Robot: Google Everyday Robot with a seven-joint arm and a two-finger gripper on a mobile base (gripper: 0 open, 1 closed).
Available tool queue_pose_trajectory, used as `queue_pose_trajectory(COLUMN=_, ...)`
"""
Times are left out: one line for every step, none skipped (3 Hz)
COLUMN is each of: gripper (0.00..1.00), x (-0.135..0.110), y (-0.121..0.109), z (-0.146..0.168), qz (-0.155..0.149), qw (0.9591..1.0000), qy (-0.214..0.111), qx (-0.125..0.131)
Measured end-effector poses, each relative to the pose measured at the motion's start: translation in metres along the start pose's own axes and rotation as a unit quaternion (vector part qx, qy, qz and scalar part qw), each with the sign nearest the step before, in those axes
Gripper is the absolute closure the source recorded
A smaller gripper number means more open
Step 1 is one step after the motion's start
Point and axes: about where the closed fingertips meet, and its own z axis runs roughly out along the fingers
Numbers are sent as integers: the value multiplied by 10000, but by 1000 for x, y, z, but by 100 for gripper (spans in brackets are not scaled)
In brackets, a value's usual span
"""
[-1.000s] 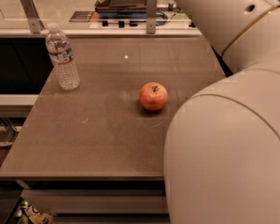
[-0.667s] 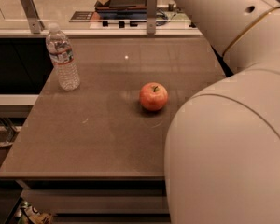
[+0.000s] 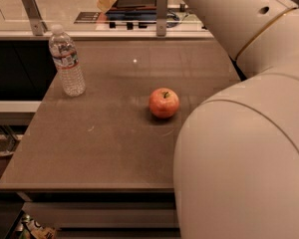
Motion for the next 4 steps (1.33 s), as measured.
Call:
queue_pose_trajectory(gripper=0, x=0, y=2, z=2, qz=-6, qw=10000, qy=9, qx=-18)
queue_pose_trajectory(gripper=0, x=1, y=-2, z=-1, qz=-30, qw=10000, qy=10, qx=-33)
queue_pose_trajectory(gripper=0, x=4, y=-19, z=-17, qz=-41, qw=9999, qy=-127, qx=52)
queue_pose_trajectory(gripper=0, x=9, y=-39, z=-41, qz=-26, qw=9995, qy=-213, qx=250)
